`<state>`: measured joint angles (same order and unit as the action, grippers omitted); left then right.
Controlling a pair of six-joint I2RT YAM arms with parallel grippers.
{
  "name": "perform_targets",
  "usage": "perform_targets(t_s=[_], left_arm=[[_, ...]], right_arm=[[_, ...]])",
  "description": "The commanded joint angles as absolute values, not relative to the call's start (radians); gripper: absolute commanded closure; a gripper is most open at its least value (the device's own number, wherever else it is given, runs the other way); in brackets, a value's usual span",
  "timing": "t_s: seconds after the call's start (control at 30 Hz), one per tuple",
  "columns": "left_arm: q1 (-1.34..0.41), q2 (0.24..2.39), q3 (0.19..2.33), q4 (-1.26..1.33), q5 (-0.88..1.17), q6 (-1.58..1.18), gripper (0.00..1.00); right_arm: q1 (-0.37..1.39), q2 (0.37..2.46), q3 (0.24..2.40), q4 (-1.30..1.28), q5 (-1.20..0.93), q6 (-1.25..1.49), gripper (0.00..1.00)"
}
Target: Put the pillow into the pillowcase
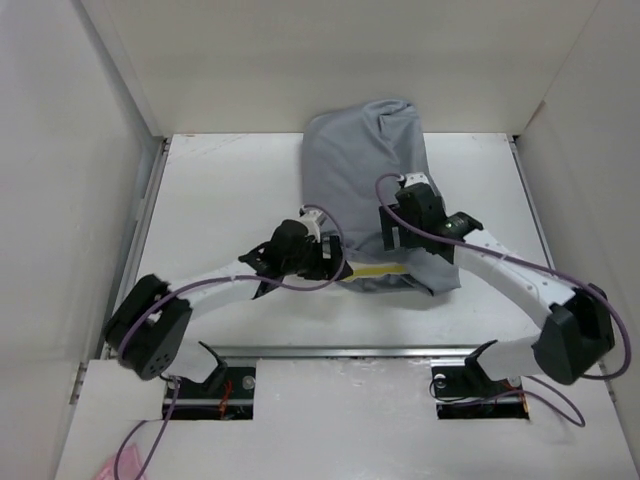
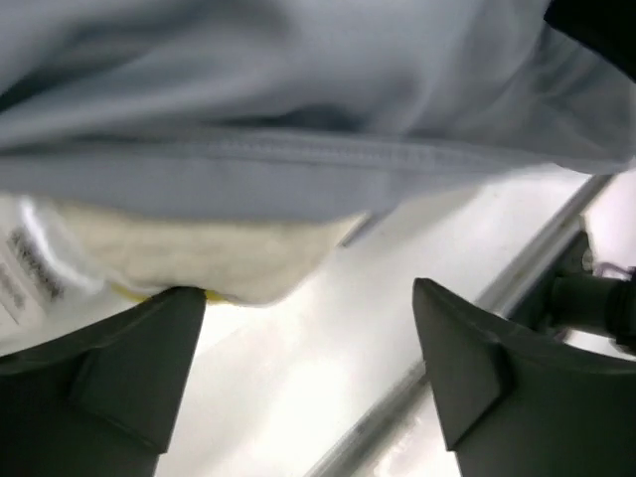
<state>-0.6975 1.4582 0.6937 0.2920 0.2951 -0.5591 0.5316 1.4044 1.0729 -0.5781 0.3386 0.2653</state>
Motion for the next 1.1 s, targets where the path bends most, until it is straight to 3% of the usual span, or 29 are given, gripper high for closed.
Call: perform_targets(t_s=[0.0,0.07,0.27,0.43,0.53,0.73,0.77,0.83,1.03,1.07], left_arm=[[-0.697,1.258,0.674,0.077,0.209,-0.564,0.15],[-0.687,1.171,0.660,0.003,0.104,-0.578,0.00],[-0.658,1.028,0.606,-0.072,-0.104,-0.624,0.00],[-0.635,1.216,0.652,0.087,-0.097,-0.551,0.00],[-0.626,1.302,0.715,0.124,-0.106,-0.519,0.05],[-0.606,1.439,0.796,0.190,-0.080,-0.495,0.30],[-0.606,1.450,0.796,0.199,-0.071,-0.486,0.40],[-0.606,1.460,0.796,0.225,-0.057,-0.476,0.48],[-0.606,1.517,0.830,0.255,0.041,-0.434,0.96],[-0.606,1.517,0.830,0.265,0.058,-0.434,1.00]], right_arm=[[0.658,1.266,1.138,-0.517,0.394,0.212,0.00],[0.679,1.218,1.138,-0.554,0.312,0.212,0.00],[0.902,1.201,1.059,-0.549,0.106,0.222,0.11],[0.999,1.331,1.020,-0.385,0.034,0.293,0.18],[1.008,1.394,1.009,-0.284,0.118,0.357,0.18],[1.008,1.466,0.986,-0.177,0.394,0.508,0.19],[1.008,1.477,0.976,-0.158,0.420,0.541,0.19],[1.008,1.497,0.954,-0.114,0.495,0.554,0.19],[1.008,1.695,1.028,-0.095,0.629,0.615,0.19],[1.008,1.719,1.067,-0.112,0.646,0.627,0.19]])
